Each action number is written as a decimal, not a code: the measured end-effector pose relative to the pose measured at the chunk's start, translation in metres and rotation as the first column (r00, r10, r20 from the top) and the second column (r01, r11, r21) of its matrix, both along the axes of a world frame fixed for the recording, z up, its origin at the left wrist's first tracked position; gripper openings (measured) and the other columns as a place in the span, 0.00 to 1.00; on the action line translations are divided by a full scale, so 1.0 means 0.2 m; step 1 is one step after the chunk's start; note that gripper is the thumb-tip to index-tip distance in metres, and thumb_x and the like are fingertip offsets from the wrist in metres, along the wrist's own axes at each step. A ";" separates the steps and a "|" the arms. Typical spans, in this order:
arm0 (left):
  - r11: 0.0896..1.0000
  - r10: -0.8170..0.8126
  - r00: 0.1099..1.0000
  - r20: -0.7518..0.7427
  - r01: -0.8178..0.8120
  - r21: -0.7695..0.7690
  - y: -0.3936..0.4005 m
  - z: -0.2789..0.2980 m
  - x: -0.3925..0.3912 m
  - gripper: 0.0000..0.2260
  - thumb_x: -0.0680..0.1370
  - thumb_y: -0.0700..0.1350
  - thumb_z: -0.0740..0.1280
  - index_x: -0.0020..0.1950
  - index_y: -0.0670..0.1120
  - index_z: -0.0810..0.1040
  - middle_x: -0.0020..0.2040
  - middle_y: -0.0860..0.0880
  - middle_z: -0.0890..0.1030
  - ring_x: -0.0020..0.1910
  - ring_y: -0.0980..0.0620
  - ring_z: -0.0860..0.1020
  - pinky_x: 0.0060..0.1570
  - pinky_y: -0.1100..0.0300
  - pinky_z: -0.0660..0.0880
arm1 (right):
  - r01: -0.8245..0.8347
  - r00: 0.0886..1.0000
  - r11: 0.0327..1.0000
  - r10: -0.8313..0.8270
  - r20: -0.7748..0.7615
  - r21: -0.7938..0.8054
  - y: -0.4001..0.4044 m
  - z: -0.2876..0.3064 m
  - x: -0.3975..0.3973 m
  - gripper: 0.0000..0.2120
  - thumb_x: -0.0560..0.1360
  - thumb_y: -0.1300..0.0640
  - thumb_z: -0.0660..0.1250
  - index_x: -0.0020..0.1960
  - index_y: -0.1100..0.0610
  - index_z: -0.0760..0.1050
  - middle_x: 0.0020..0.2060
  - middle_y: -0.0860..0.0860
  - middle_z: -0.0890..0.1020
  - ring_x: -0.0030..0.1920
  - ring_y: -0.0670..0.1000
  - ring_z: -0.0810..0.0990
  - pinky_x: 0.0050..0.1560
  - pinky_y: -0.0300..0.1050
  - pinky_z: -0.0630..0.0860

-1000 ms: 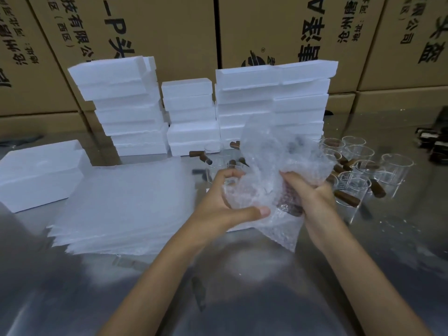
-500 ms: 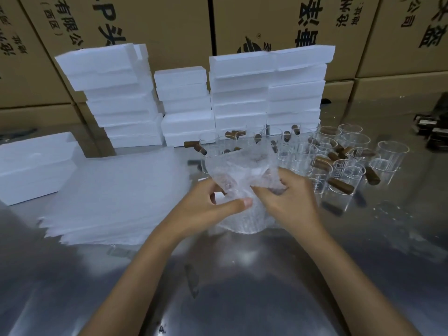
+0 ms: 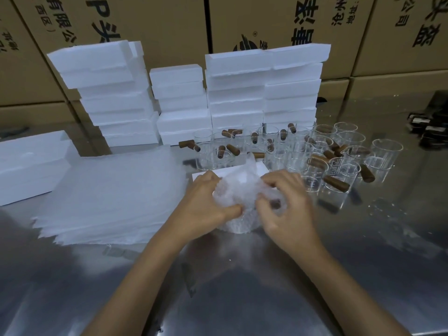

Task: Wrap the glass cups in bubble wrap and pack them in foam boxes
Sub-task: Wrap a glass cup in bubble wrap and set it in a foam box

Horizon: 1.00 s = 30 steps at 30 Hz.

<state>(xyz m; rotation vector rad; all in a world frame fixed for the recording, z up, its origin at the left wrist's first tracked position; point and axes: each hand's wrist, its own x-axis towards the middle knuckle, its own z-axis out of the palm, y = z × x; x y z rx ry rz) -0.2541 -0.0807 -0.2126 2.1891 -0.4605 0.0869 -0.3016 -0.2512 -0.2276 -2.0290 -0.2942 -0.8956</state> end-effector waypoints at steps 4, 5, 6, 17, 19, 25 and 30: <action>0.973 -0.133 0.983 -0.127 0.106 -0.205 0.04 0.06 -0.01 0.23 0.64 0.48 0.78 0.53 0.54 0.72 0.47 0.48 0.79 0.41 0.52 0.75 0.43 0.54 0.75 | -0.048 0.997 0.952 0.029 -0.066 -0.303 0.05 -0.05 -0.02 0.08 0.70 0.54 0.64 0.45 0.55 0.80 0.44 0.45 0.77 0.51 0.50 0.73 0.56 0.49 0.69; 0.957 -0.181 0.974 -0.134 0.143 -0.253 0.06 0.07 -0.01 0.22 0.64 0.46 0.77 0.54 0.54 0.72 0.44 0.50 0.79 0.39 0.53 0.73 0.41 0.57 0.73 | -0.038 0.997 0.935 0.010 -0.079 -0.352 0.05 -0.05 -0.02 0.09 0.71 0.52 0.62 0.43 0.54 0.79 0.43 0.45 0.76 0.51 0.50 0.72 0.57 0.48 0.67; 0.944 -0.217 0.969 -0.118 0.177 -0.278 0.07 0.08 -0.02 0.19 0.66 0.44 0.75 0.53 0.52 0.73 0.43 0.54 0.79 0.38 0.54 0.72 0.39 0.61 0.71 | -0.027 0.996 0.917 -0.007 -0.084 -0.399 0.06 -0.05 -0.02 0.10 0.71 0.51 0.60 0.42 0.53 0.79 0.43 0.44 0.75 0.52 0.50 0.72 0.58 0.47 0.65; 0.870 -0.298 0.922 0.246 0.157 0.468 0.03 0.03 -0.09 0.20 0.70 0.56 0.53 0.37 0.48 0.82 0.37 0.55 0.79 0.43 0.55 0.68 0.42 0.58 0.67 | 0.027 0.999 0.987 -0.033 -0.037 -0.156 0.03 -0.05 -0.03 0.14 0.69 0.54 0.57 0.42 0.53 0.82 0.58 0.46 0.80 0.63 0.48 0.70 0.65 0.50 0.63; 0.902 -0.253 0.919 0.303 0.110 0.418 0.02 0.03 -0.11 0.20 0.71 0.58 0.55 0.37 0.48 0.82 0.39 0.55 0.78 0.43 0.56 0.70 0.42 0.60 0.68 | -0.010 0.991 0.970 -0.023 -0.133 -0.244 0.05 -0.07 -0.02 0.16 0.71 0.52 0.54 0.39 0.51 0.81 0.67 0.46 0.75 0.70 0.48 0.64 0.71 0.44 0.53; 0.947 -0.203 0.903 0.378 0.084 0.310 0.03 0.00 -0.09 0.15 0.71 0.63 0.64 0.45 0.54 0.79 0.55 0.61 0.69 0.51 0.63 0.69 0.47 0.67 0.68 | -0.037 0.990 0.979 0.009 -0.138 -0.201 0.04 -0.09 0.00 0.17 0.72 0.54 0.53 0.39 0.50 0.81 0.70 0.46 0.73 0.73 0.48 0.62 0.72 0.42 0.51; 0.901 -0.223 0.927 0.303 0.078 0.426 0.01 -0.06 -0.07 0.20 0.69 0.71 0.65 0.41 0.55 0.77 0.57 0.62 0.67 0.57 0.62 0.66 0.54 0.60 0.71 | 0.111 0.981 0.981 -0.083 -0.173 0.160 -0.09 -0.09 0.09 0.19 0.74 0.49 0.54 0.55 0.49 0.82 0.65 0.40 0.72 0.69 0.41 0.64 0.68 0.44 0.61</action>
